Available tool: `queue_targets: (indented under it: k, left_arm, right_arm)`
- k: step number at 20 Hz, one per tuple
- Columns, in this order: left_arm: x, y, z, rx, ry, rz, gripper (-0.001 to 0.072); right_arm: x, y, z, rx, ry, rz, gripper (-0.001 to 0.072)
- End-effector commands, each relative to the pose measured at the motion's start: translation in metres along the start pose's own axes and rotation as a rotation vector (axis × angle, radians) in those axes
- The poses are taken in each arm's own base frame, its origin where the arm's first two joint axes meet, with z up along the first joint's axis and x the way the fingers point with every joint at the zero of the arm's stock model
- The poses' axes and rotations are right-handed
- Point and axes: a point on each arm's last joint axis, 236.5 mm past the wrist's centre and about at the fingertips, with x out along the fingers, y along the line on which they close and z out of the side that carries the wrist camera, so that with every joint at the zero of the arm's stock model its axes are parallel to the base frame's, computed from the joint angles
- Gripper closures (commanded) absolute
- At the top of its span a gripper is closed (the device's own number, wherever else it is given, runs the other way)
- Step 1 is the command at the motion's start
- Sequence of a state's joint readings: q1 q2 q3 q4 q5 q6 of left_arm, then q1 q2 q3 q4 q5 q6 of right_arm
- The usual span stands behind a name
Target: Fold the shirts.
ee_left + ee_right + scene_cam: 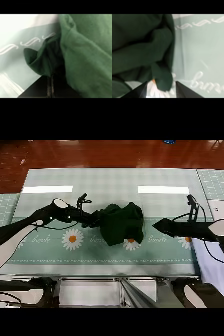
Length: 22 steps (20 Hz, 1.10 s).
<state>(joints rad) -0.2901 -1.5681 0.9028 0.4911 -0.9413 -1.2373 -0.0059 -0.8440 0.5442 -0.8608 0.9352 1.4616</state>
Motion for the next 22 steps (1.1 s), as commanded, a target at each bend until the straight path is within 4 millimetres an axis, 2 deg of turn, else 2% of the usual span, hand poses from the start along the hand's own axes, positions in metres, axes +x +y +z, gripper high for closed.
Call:
queue_targets:
  k: [1,4,8,10,11,13,15,17,18,19,21,22]
  left_arm:
    - [-0.001,-0.001,-0.002,0.01,0.013,-0.002,0.0691]
    - [-0.001,-0.001,-0.002,0.01,0.013,-0.002,0.0691]
    - [-0.001,-0.001,-0.001,0.01,0.011,-0.001,0.069]
    - [-0.001,-0.001,0.0,0.01,0.006,0.0,0.0691]
    - [-0.001,-0.001,0.0,0.009,0.006,0.0,0.069]
    - [-0.003,-0.002,0.002,0.01,0.005,-0.004,0.069]
    - [-0.016,-0.013,0.011,0.028,-0.009,-0.031,0.0691]
    - [-0.051,-0.036,0.036,0.075,-0.073,-0.076,0.0691]
    - [-0.076,-0.05,0.053,0.107,-0.138,-0.095,0.0691]
    - [-0.11,-0.068,0.074,0.138,-0.229,-0.114,0.0691]
    - [-0.187,-0.106,0.103,0.21,-0.415,-0.145,0.0691]
    - [-0.225,-0.124,0.111,0.259,-0.503,-0.153,0.0691]
  right_arm:
    - [0.038,0.004,0.007,0.027,-0.002,0.008,0.0307]
    - [0.071,-0.002,0.012,0.075,0.048,0.015,0.0306]
    - [0.103,0.015,0.014,0.111,0.132,0.109,0.0307]
    - [0.12,0.026,0.003,0.084,0.187,0.114,0.0307]
    - [0.128,0.036,-0.005,0.059,0.217,0.121,0.0347]
    - [0.132,0.058,-0.006,-0.031,0.237,0.154,0.0682]
    - [0.117,0.083,0.017,-0.109,0.208,0.2,0.0685]
    - [0.084,0.112,0.064,-0.201,0.119,0.229,0.0685]
    - [0.061,0.127,0.09,-0.244,0.067,0.232,0.0685]
    - [0.034,0.142,0.115,-0.293,0.016,0.233,0.0686]
    - [-0.034,0.178,0.164,-0.398,-0.122,0.228,0.0686]
    - [-0.074,0.2,0.183,-0.463,-0.205,0.223,0.0686]
